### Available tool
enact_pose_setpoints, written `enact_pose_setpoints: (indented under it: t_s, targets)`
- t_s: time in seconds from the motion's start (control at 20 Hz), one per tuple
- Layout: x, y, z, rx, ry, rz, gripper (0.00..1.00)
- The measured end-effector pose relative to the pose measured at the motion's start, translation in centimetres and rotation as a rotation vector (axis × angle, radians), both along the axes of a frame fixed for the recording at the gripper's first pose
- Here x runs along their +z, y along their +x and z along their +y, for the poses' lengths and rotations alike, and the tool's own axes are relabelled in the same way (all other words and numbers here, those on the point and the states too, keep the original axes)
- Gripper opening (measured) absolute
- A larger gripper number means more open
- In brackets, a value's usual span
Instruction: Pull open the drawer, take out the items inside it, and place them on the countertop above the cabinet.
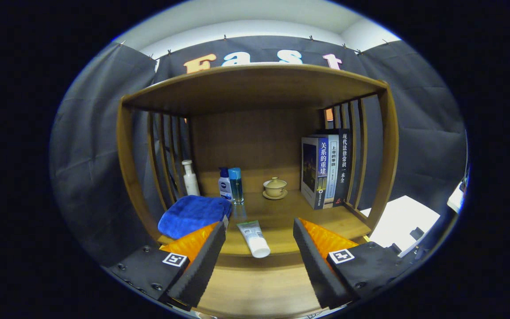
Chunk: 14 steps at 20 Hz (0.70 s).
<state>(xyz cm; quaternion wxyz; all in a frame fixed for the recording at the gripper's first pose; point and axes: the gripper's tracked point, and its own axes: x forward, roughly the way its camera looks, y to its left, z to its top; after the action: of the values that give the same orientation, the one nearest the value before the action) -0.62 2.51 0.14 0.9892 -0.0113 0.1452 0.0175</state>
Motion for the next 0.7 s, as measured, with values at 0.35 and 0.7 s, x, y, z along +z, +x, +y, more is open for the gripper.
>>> enact_pose_setpoints:
  t_s: [0.35,0.7]
  targets:
    - [-2.8,-7.5,0.6,0.001,-0.004,-0.016,1.00]
    - [-8.6,-11.9,-0.2,-0.012,0.010,0.071,1.00]
